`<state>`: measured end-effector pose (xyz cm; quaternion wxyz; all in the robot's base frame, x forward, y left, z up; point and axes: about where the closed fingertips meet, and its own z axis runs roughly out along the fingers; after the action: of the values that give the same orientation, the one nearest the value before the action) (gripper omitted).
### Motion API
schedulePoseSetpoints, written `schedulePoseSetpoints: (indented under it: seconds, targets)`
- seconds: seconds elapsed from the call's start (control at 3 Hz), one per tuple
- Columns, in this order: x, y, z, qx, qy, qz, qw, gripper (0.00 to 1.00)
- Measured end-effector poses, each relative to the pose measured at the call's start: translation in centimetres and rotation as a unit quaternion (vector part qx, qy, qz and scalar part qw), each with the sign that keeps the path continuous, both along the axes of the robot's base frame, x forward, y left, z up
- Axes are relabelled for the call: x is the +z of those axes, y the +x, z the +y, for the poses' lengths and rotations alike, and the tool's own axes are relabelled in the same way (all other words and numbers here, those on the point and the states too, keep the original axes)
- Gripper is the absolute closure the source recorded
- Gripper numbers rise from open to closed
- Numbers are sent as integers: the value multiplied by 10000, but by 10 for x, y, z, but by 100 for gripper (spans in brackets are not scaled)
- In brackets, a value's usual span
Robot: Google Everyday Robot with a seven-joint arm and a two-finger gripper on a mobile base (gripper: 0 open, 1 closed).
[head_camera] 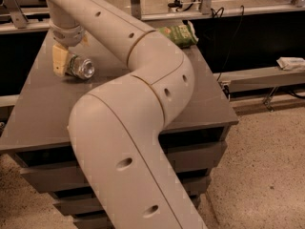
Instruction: Place 7up can upright
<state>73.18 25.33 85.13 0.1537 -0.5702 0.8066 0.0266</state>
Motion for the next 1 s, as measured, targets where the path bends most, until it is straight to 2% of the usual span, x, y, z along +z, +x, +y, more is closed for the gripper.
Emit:
schedulePoseSetpoints:
  seconds: [0.67,1.0]
  targets:
    - [43,8,-14,-199,329,-448,9983,66]
    - [66,9,-24,-246,771,-625,9948,89]
